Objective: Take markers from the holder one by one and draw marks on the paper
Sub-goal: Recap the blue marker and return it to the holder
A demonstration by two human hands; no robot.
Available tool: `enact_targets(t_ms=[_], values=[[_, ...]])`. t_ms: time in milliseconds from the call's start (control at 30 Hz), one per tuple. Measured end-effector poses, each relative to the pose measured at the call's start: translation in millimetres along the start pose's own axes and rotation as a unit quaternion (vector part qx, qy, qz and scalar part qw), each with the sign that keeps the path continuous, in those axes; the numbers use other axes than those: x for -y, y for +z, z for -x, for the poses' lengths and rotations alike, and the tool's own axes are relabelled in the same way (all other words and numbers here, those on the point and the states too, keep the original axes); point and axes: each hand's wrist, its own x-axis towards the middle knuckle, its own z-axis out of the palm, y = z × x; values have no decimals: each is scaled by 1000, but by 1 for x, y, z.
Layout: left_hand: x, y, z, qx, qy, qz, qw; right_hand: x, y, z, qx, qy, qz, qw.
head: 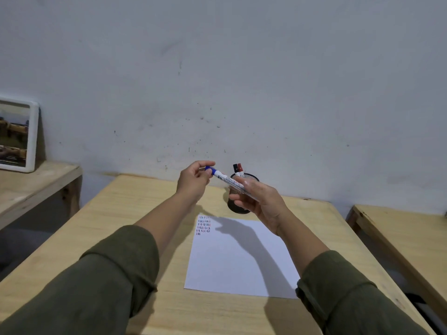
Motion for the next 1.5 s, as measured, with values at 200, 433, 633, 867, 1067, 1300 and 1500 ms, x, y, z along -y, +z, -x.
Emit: enact_targets(t_ms=[200,433,633,867,1067,1300,1500], values=[[-17,27,-4,65,23,-1,998,3,-7,-1,-10,-32,181,983],[-2,50,-20,51,19,-109,993,0,-21,-31,-127,-89,244,957],[22,56,-44,84,0,-279,957,5,-31,-72,-155,-124,280,939],[40,59,-58,114,-13,-340,933,0,-30,-109,-172,-129,223,951],[51,55,-58,122,-31,-336,933,-3,-29,-123,-190,-122,211,951],[54,55,-58,119,-29,-323,938,-3,-29,-132,-194,-122,203,952],[54,54,-57,109,-39,-306,945,-18,-34,-130,-202,-57,254,944]])
